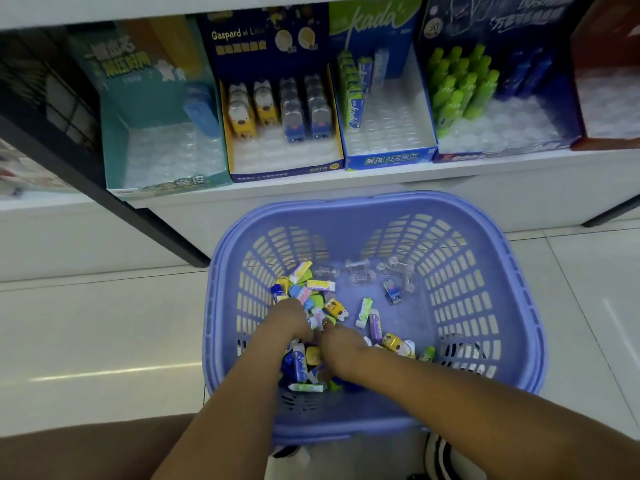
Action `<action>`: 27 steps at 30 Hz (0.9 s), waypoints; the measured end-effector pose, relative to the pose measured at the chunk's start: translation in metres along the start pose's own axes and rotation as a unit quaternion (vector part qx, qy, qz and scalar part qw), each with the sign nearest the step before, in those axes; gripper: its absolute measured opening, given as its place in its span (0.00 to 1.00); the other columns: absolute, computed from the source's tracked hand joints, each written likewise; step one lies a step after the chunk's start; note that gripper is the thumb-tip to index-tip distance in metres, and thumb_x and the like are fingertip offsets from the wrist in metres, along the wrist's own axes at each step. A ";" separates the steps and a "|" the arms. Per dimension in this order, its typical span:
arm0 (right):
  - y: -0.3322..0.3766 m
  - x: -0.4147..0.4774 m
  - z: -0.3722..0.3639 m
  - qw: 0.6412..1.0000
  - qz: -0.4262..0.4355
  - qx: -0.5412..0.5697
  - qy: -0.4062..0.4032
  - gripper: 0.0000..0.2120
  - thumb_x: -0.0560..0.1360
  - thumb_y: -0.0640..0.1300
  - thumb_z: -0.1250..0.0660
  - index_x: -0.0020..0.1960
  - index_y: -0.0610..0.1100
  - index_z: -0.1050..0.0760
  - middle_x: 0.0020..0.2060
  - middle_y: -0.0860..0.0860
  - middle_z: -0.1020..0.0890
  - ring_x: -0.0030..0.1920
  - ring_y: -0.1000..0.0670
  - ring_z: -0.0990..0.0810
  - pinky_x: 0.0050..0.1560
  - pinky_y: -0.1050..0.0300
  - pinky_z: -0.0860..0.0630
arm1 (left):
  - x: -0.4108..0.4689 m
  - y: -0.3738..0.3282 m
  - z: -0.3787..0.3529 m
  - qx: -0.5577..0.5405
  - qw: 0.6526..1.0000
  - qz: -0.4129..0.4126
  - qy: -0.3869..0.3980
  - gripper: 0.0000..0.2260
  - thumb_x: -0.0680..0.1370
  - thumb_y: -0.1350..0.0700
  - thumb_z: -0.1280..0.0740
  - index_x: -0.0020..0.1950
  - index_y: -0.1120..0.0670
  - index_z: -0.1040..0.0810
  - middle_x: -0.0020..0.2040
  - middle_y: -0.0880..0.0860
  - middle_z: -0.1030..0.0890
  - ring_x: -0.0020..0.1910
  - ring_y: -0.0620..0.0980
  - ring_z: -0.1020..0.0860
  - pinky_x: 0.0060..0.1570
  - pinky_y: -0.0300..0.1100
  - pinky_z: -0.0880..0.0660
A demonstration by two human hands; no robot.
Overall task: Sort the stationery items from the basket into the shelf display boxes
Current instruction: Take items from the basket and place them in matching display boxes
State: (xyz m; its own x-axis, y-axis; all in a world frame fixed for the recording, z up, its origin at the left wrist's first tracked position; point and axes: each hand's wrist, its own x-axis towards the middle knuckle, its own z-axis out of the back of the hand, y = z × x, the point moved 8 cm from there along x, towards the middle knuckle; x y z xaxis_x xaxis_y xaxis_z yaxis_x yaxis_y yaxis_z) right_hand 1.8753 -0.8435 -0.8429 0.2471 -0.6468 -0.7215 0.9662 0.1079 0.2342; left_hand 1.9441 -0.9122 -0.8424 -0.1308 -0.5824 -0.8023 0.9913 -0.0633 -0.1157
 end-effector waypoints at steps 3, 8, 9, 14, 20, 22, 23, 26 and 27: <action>0.010 0.000 -0.006 0.998 0.043 -0.034 -0.010 0.32 0.74 0.45 0.31 0.71 0.36 0.42 0.60 0.38 0.27 0.57 0.39 0.25 0.40 0.50 0.29 | -0.003 0.005 0.015 -0.159 0.987 0.007 0.003 0.15 0.70 0.60 0.26 0.48 0.58 0.31 0.43 0.53 0.29 0.38 0.53 0.26 0.42 0.48 0.21; 0.004 -0.007 -0.002 0.994 0.085 0.061 0.031 0.19 0.75 0.47 0.33 0.59 0.37 0.34 0.48 0.38 0.24 0.47 0.40 0.25 0.41 0.51 0.31 | -0.021 0.010 0.039 -0.440 0.898 -0.023 -0.009 0.15 0.68 0.63 0.25 0.50 0.65 0.25 0.48 0.65 0.24 0.43 0.56 0.20 0.41 0.47 0.18; 0.001 -0.008 -0.001 0.994 0.083 0.058 0.042 0.15 0.76 0.48 0.35 0.54 0.37 0.32 0.46 0.39 0.25 0.44 0.43 0.27 0.41 0.51 0.32 | -0.025 0.010 0.045 -0.489 0.871 -0.036 -0.017 0.16 0.67 0.62 0.24 0.50 0.68 0.23 0.49 0.65 0.21 0.46 0.55 0.18 0.43 0.47 0.18; -0.020 -0.018 0.016 0.968 0.029 0.244 0.046 0.11 0.78 0.47 0.38 0.52 0.39 0.31 0.43 0.42 0.22 0.37 0.46 0.23 0.39 0.50 0.24 | -0.053 0.006 0.056 -0.679 0.727 -0.094 -0.038 0.08 0.71 0.60 0.25 0.46 0.62 0.19 0.41 0.57 0.16 0.43 0.53 0.16 0.45 0.44 0.18; -0.038 -0.067 0.132 0.764 0.060 0.589 -0.256 0.03 0.78 0.44 0.37 0.50 0.45 0.29 0.27 0.52 0.26 0.25 0.54 0.28 0.26 0.63 0.31 | -0.083 -0.004 0.087 -0.777 0.607 -0.168 0.001 0.12 0.74 0.59 0.29 0.54 0.64 0.22 0.51 0.60 0.16 0.51 0.54 0.17 0.45 0.46 0.19; -0.033 -0.085 0.158 0.734 0.090 0.598 -0.309 0.03 0.78 0.44 0.38 0.50 0.45 0.29 0.27 0.52 0.26 0.27 0.55 0.28 0.28 0.65 0.30 | -0.094 -0.006 0.104 -0.785 0.592 -0.184 -0.012 0.13 0.73 0.58 0.29 0.55 0.64 0.21 0.53 0.60 0.17 0.52 0.56 0.18 0.48 0.48 0.19; -0.030 -0.091 0.168 0.725 0.099 0.598 -0.327 0.04 0.78 0.44 0.38 0.51 0.44 0.29 0.28 0.51 0.26 0.27 0.56 0.27 0.29 0.66 0.30 | -0.099 -0.007 0.111 -0.783 0.592 -0.189 -0.022 0.15 0.73 0.58 0.28 0.56 0.65 0.21 0.54 0.60 0.17 0.52 0.57 0.18 0.49 0.49 0.19; -0.017 -0.097 0.193 0.732 0.095 0.565 -0.368 0.08 0.79 0.48 0.40 0.52 0.44 0.29 0.36 0.53 0.24 0.32 0.60 0.26 0.34 0.69 0.30 | -0.116 -0.014 0.128 -0.788 0.571 -0.231 -0.025 0.15 0.71 0.59 0.28 0.55 0.64 0.21 0.52 0.59 0.16 0.50 0.55 0.17 0.47 0.48 0.19; -0.013 -0.097 0.198 0.744 0.085 0.543 -0.380 0.10 0.80 0.51 0.42 0.51 0.46 0.28 0.38 0.55 0.23 0.35 0.61 0.26 0.36 0.70 0.30 | -0.120 -0.015 0.131 -0.785 0.569 -0.241 -0.037 0.12 0.71 0.60 0.28 0.53 0.62 0.20 0.50 0.58 0.16 0.49 0.54 0.17 0.45 0.47 0.19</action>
State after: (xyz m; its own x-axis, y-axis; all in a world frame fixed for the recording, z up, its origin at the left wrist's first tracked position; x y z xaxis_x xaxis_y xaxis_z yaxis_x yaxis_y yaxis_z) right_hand 1.8245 -0.9321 -0.6467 -0.1536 -0.9781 -0.1408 0.1958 -0.1698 0.9658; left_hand 1.9467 -0.9478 -0.6674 -0.3235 -0.8399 -0.4358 -0.4037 0.5391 -0.7392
